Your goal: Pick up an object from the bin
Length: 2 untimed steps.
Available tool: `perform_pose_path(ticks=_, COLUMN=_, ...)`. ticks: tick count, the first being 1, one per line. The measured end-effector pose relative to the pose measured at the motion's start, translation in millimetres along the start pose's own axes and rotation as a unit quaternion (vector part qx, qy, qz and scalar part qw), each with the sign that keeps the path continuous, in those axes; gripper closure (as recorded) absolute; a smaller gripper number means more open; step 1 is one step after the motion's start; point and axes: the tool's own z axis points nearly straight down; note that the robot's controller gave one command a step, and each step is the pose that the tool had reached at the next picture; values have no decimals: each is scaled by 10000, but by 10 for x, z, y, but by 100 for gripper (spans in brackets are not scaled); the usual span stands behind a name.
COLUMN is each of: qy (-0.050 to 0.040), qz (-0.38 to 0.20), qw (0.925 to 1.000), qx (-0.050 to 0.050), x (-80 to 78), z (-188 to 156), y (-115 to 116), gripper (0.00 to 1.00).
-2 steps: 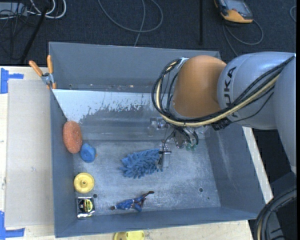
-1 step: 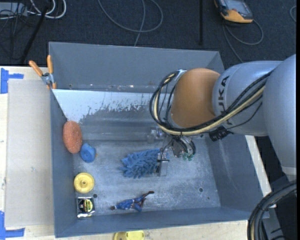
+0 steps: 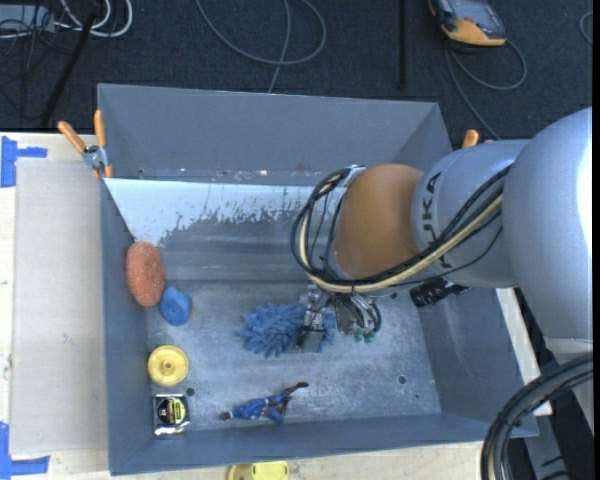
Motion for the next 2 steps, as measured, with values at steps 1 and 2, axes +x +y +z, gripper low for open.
perform_pose_path(ticks=1, qy=0, qz=-3, qw=10000, qx=0, x=0, z=0, y=1, gripper=100)
perform_pose_path(ticks=2, qy=-15, qz=-50, qw=10000, qx=-4, x=-374, z=-1634, y=250, gripper=100)
